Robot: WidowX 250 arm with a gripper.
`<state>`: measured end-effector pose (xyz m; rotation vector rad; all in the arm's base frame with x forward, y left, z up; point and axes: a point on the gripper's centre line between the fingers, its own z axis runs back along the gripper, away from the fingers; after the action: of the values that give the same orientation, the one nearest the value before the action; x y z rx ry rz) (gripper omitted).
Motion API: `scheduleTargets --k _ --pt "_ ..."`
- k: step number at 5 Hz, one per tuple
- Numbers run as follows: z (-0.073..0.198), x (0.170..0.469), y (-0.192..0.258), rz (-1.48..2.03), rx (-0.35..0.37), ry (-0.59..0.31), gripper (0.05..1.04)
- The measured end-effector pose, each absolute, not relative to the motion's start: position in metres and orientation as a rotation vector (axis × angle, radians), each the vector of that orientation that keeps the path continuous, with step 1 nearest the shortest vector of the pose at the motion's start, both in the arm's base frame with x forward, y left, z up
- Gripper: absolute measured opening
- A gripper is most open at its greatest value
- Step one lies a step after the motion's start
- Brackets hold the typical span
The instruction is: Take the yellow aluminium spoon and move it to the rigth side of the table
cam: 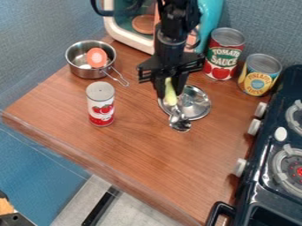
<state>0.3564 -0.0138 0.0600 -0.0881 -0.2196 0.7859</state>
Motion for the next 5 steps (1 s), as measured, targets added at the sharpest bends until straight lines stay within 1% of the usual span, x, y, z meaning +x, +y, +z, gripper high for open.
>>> scheduleTargets --k 1,2,3,4,5 --pt "0.062 0.367 -0.049 0.538 -0.123 -0.213 0.377" --pt "0.045 0.375 -0.069 0.382 -0.126 -0.193 0.376" --pt "0.018 0.375 -0.082 0.349 -0.149 -0.146 0.376" --pt "-0.002 0.378 -0.088 0.330 -0.157 -0.125 0.376" --pt "-0.006 0.380 -0.093 0.308 -0.160 -0.132 0.376"
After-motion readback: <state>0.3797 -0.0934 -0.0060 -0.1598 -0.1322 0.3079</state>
